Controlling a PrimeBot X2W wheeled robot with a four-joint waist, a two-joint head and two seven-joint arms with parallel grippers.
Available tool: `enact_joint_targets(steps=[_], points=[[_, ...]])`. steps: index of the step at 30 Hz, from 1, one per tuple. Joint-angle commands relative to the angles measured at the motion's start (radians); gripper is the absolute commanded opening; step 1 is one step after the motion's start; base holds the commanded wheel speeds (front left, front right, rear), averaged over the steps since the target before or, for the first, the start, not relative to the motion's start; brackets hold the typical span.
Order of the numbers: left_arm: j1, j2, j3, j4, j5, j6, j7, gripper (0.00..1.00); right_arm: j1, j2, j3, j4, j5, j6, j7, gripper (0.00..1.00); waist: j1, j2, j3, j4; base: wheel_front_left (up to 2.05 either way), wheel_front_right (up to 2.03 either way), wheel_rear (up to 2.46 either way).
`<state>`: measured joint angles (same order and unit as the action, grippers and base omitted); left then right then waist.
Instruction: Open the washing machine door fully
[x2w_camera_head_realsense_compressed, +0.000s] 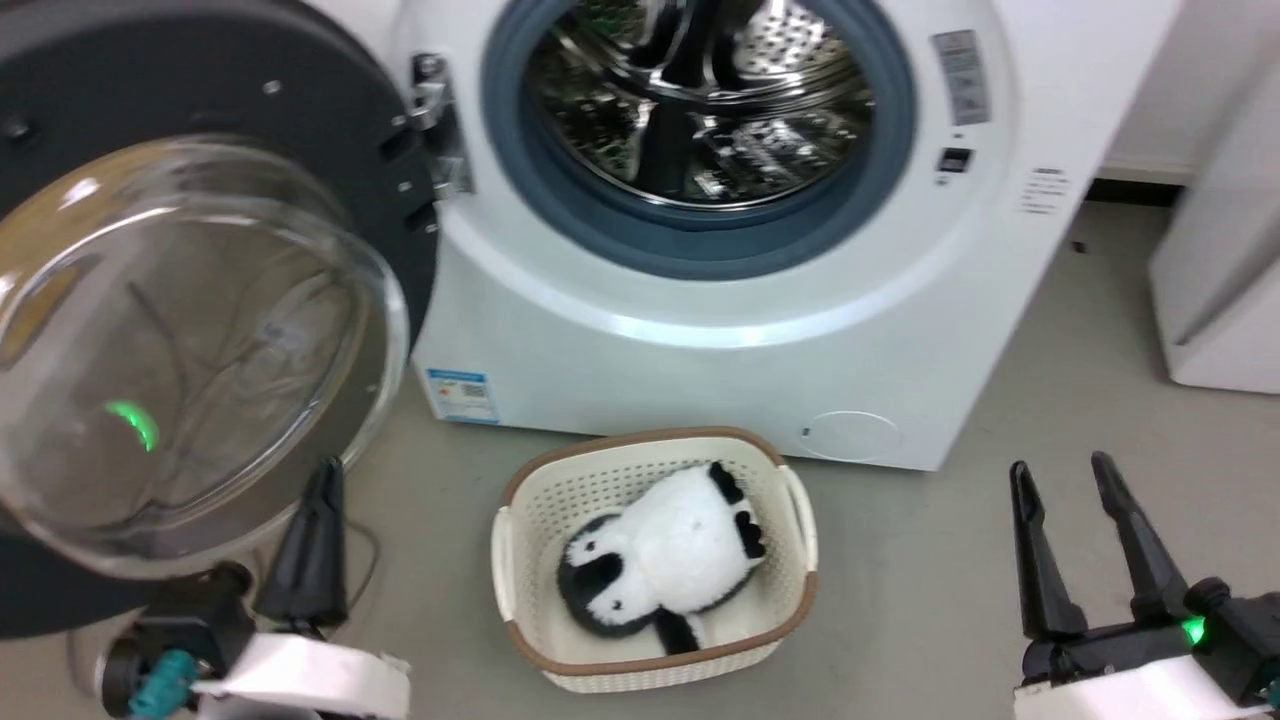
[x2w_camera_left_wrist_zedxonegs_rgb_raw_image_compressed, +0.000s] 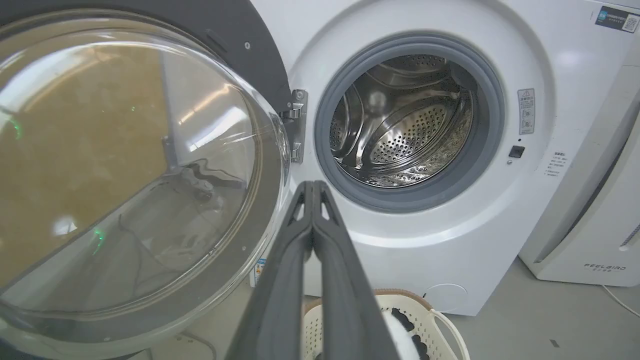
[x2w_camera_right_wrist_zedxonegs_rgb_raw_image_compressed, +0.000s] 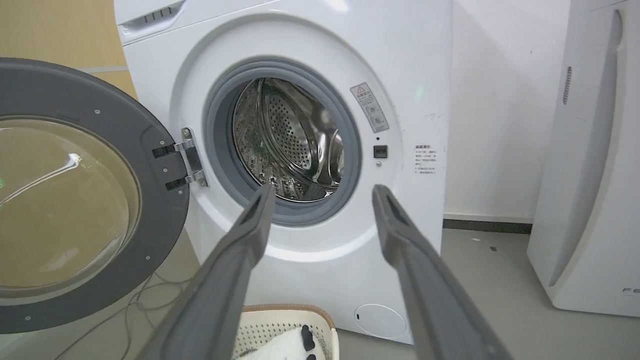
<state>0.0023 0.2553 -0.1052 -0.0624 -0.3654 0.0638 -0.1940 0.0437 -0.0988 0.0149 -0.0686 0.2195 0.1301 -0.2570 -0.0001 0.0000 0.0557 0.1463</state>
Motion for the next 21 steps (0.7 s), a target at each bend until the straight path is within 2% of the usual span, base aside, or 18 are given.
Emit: enact_joint_targets(steps=[1, 7, 8, 9, 10, 21], points=[[0.02, -0.008, -0.008, -0.004, 0.009, 0.007, -0.004, 0.0, 0.017, 0.005, 0.001, 0.0, -0.001, 0.001, -0.004, 1.0, 0.0001, 0.0, -0.006, -0.032, 0.0, 0.0, 0.0], [0.061, -0.051, -0.052, 0.003, 0.017, 0.017, -0.021, 0.0, 0.037, 0.016, 0.008, 0.014, -0.005, 0.001, -0.004, 1.0, 0.0001, 0.0, -0.013, -0.081, 0.0, 0.0, 0.0], [0.065, -0.052, -0.06, 0.01, 0.026, 0.02, -0.024, 0.26, 0.038, 0.019, 0.008, 0.018, -0.001, 0.001, -0.004, 1.0, 0.0001, 0.0, -0.014, -0.088, 0.0, 0.0, 0.0], [0.067, -0.055, -0.065, 0.017, 0.033, 0.023, -0.027, 0.84, 0.04, 0.02, 0.01, 0.021, 0.0, 0.001, -0.005, 1.0, 0.0001, 0.0, -0.015, -0.093, 0.0, 0.0, 0.0], [0.069, -0.059, -0.068, 0.023, 0.038, 0.027, -0.031, 1.0, 0.042, 0.021, 0.01, 0.024, -0.001, 0.001, -0.005, 1.0, 0.0001, 0.0, -0.015, -0.097, 0.0, 0.0, 0.0], [0.066, -0.092, -0.086, 0.093, 0.077, 0.036, -0.063, 1.0, 0.053, 0.024, 0.015, 0.037, -0.005, 0.001, -0.005, 1.0, 0.0001, 0.0, -0.017, -0.108, 0.0, 0.0, 0.0]])
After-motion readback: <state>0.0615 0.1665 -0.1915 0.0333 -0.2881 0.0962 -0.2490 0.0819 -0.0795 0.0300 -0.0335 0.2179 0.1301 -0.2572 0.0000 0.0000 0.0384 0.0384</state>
